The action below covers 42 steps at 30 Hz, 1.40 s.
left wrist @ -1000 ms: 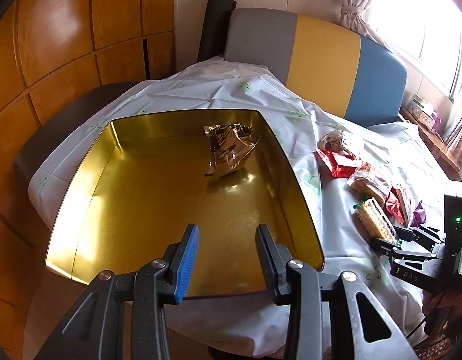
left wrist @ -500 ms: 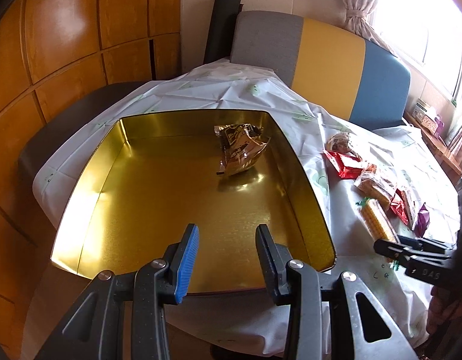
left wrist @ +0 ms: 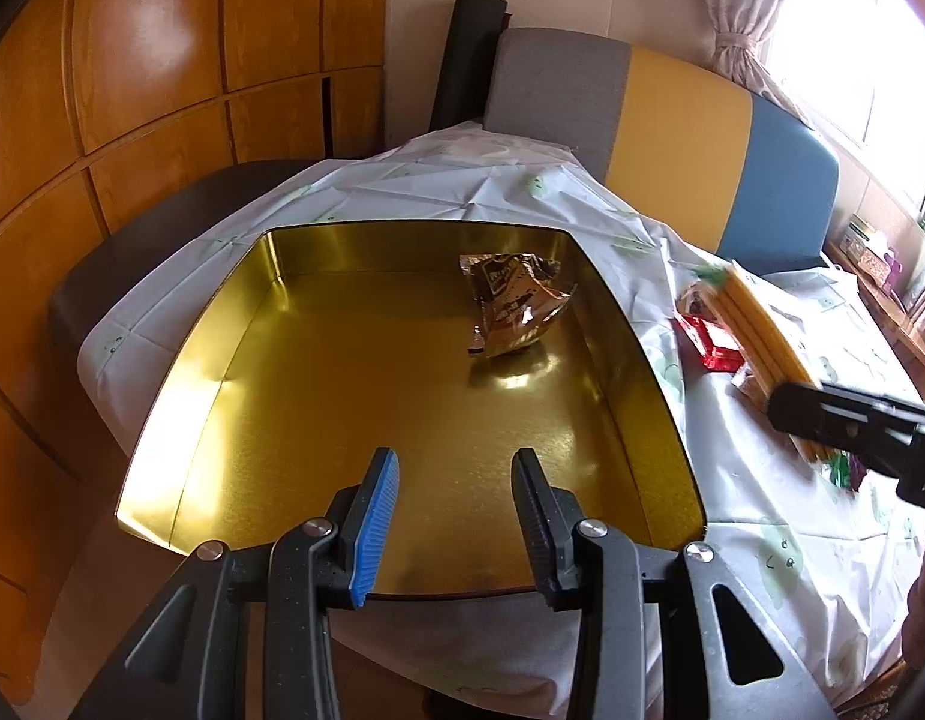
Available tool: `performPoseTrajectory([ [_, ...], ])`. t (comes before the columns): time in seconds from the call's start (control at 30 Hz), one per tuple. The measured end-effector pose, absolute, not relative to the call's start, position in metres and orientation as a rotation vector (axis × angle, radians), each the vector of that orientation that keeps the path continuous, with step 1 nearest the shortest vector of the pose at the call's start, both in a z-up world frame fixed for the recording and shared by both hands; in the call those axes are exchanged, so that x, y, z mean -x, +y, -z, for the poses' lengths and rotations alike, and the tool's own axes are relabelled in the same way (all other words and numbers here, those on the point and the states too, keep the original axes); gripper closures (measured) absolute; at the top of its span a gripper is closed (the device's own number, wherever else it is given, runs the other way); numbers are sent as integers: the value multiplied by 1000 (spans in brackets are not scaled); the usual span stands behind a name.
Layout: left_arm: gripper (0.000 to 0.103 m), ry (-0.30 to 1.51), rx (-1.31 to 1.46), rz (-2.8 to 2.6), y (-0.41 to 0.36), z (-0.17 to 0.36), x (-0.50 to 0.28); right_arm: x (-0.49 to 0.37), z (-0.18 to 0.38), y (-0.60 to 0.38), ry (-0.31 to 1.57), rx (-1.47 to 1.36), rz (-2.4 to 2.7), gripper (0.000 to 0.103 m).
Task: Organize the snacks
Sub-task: 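Carry the cracker pack with the right tool into the tin and release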
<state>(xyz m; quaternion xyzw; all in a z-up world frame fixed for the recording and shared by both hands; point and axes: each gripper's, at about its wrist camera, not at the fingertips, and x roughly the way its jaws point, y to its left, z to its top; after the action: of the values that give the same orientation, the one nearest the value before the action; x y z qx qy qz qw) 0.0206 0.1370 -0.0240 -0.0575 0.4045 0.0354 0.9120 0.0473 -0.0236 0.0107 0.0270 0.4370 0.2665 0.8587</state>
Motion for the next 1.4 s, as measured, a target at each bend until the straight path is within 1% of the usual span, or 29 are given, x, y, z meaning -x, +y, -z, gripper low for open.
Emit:
performPoseTrajectory([
  [0.2, 63, 823, 155, -109, 154, 25, -18, -65, -16, 28, 926, 25, -614, 55],
  [0.5, 63, 814, 222, -170, 184, 28, -18, -89, 19, 82, 1045, 150, -609, 55],
  [0.8, 64, 812, 241, -208, 200, 30, -19, -107, 52, 105, 1126, 245, -600, 54],
  [1.2, 64, 809, 245, -223, 203, 30, -20, -102, 60, 114, 1124, 296, -600, 54],
  [1.4, 64, 809, 246, -224, 203, 29, -19, -103, 57, 113, 1110, 280, -596, 50],
])
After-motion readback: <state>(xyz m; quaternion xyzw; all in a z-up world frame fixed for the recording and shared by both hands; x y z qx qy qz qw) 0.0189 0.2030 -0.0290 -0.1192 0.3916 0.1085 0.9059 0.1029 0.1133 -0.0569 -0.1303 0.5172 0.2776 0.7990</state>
